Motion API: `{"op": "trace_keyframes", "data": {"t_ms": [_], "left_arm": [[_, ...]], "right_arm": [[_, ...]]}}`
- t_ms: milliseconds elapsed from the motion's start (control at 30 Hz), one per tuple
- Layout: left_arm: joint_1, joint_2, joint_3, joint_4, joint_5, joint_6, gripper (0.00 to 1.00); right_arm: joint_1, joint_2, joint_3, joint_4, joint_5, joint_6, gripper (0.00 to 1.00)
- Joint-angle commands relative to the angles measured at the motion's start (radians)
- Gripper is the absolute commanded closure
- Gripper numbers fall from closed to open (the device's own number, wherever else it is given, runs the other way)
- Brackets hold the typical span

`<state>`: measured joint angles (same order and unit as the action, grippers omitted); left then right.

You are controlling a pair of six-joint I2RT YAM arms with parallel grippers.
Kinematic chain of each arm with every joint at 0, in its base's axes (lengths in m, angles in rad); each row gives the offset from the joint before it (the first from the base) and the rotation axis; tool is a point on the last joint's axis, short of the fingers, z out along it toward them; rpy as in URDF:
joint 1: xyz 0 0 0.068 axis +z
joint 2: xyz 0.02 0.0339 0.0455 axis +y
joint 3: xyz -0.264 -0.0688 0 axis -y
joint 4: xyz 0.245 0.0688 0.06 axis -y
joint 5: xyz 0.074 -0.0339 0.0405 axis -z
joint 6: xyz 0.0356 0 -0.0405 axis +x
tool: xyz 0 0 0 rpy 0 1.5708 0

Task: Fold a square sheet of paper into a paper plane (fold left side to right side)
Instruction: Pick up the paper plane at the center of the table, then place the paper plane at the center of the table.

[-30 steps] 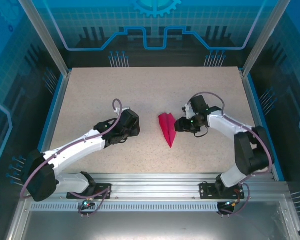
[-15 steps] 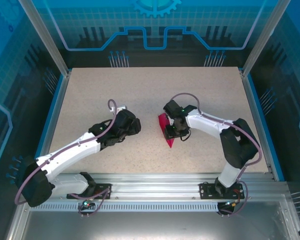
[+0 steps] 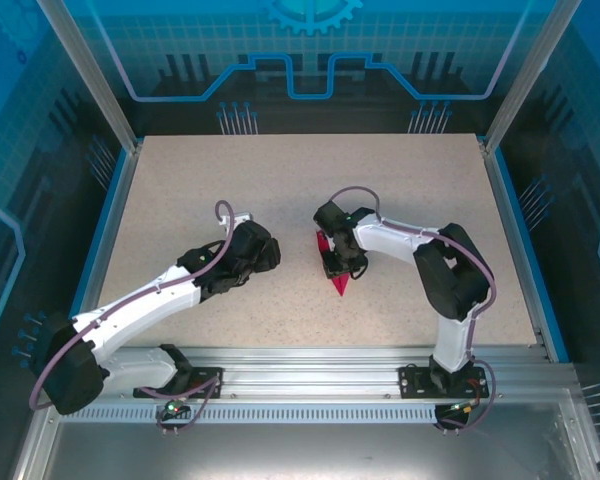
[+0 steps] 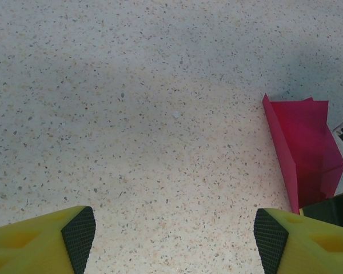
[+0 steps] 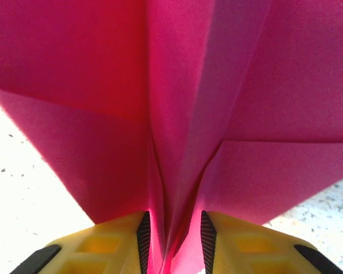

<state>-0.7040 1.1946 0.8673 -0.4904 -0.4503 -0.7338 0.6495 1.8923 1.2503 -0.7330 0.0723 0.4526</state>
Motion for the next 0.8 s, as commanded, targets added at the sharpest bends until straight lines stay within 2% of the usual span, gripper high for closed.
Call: {"op": "trace_keyframes", "data": {"t_ms": [0, 200, 267, 433, 567, 767], "left_arm": [[0.005, -0.013, -0.008, -0.023, -0.033, -0.009, 0.22], [0.005, -0.022, -0.005, -0.035, -0.044, -0.006, 0.22], [0.004, -0.026, -0.003, -0.037, -0.048, -0.004, 0.22], [0.005, -0.042, -0.006, -0.049, -0.055, 0.005, 0.22], [0.005, -0.059, -0.018, -0.061, -0.066, 0.008, 0.21], [0.005, -0.062, -0.030, -0.075, -0.079, -0.013, 0.07]], "right_arm": [[0.018, 0.028, 0.023, -0.017, 0.010, 0.003, 0.72], [0.018, 0.017, 0.053, -0.050, 0.036, -0.011, 0.93], [0.011, 0.010, 0.075, -0.076, 0.057, -0.020, 0.96], [-0.042, 0.028, 0.165, -0.128, 0.075, -0.016, 0.96], [-0.081, 0.104, 0.298, -0.180, 0.102, 0.029, 0.96], [-0.115, 0.303, 0.572, -0.308, 0.192, 0.103, 0.96]]}}
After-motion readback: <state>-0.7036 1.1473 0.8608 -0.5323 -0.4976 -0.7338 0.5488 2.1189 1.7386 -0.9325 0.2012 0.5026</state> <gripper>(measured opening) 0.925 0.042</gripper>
